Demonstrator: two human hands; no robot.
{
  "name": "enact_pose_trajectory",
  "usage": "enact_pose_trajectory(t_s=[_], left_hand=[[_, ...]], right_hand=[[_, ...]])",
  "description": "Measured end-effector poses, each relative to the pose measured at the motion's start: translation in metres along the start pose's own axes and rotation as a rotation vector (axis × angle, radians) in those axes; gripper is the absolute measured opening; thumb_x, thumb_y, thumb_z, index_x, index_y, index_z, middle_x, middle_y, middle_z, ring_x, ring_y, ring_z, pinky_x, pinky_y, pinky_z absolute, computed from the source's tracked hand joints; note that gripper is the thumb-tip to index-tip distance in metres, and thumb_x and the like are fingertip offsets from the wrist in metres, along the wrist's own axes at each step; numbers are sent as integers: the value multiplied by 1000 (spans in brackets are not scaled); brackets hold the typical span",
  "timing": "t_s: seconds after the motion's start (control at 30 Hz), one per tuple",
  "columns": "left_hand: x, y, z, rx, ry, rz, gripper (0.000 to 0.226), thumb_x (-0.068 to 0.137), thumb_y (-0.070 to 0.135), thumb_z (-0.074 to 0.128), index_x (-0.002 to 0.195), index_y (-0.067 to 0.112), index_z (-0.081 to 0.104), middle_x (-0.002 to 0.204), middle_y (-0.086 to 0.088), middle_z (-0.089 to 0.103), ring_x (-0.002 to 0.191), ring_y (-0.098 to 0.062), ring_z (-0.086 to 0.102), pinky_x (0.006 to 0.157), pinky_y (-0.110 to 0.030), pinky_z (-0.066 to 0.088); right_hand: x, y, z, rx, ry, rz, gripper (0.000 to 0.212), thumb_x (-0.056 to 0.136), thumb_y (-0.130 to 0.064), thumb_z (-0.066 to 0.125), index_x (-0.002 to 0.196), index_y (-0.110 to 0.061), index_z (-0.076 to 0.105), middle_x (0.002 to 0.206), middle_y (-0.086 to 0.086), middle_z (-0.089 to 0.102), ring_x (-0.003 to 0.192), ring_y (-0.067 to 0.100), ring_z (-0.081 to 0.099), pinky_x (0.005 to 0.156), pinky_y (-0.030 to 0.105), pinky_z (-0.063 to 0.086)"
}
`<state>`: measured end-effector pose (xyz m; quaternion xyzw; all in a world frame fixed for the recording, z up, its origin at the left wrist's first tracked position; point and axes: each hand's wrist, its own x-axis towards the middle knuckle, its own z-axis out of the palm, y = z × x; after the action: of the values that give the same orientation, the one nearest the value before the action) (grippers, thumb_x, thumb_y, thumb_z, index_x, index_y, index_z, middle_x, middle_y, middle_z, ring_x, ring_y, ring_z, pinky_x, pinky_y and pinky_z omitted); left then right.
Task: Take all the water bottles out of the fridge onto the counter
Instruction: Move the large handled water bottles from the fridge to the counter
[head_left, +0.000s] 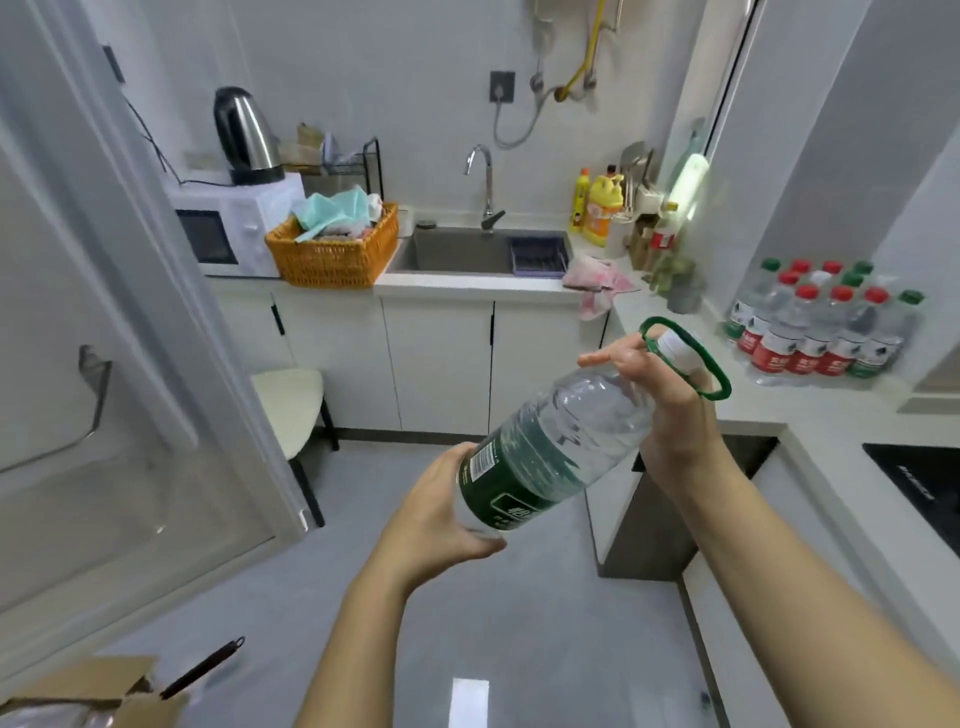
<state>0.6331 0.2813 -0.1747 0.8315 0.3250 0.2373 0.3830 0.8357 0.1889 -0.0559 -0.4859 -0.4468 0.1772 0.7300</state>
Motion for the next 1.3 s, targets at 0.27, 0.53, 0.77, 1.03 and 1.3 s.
enact_pose_trajectory(t_s=[0.27, 0.53, 0.77, 1.03, 1.3], left_hand=[[105, 6, 51, -15, -208, 108, 91, 57, 34, 87, 131, 41, 36, 126, 29, 46, 116, 10, 45, 91, -6, 37], [173, 25, 114, -45, -317, 135, 93, 56, 34, 87, 134, 38, 37, 124, 27, 49, 115, 7, 47, 90, -9, 38], [237, 52, 193, -53, -320, 146, 94, 56, 37, 87, 134, 38, 36, 126, 24, 49, 115, 5, 48, 94, -13, 41], [296, 91, 297, -101, -323, 97, 93, 53, 40, 89, 131, 39, 38, 121, 25, 55, 111, 6, 55, 88, -16, 49], [370, 119, 385, -48, -412, 110, 78, 56, 36, 88, 120, 36, 45, 108, 23, 60, 95, 5, 58, 76, -13, 49]], right_hand=[[43, 22, -61, -111, 172, 56, 12, 71, -30, 66, 63, -29, 75, 74, 3, 70, 79, 26, 66, 78, 42, 52], [83, 50, -134, -22, 330, 181, 11, 58, -32, 70, 60, -22, 74, 79, 12, 66, 82, 27, 64, 85, 46, 53], [131, 78, -221, -46, 333, 220, 16, 57, -33, 71, 63, -19, 74, 82, 15, 69, 83, 30, 66, 89, 52, 52], [183, 96, -324, -62, 348, 291, 40, 65, -18, 68, 88, 14, 64, 73, 6, 72, 75, 21, 68, 82, 38, 54], [217, 117, -400, -204, 466, 276, 14, 66, -21, 72, 74, -12, 65, 86, 14, 72, 78, 16, 69, 69, 24, 54]])
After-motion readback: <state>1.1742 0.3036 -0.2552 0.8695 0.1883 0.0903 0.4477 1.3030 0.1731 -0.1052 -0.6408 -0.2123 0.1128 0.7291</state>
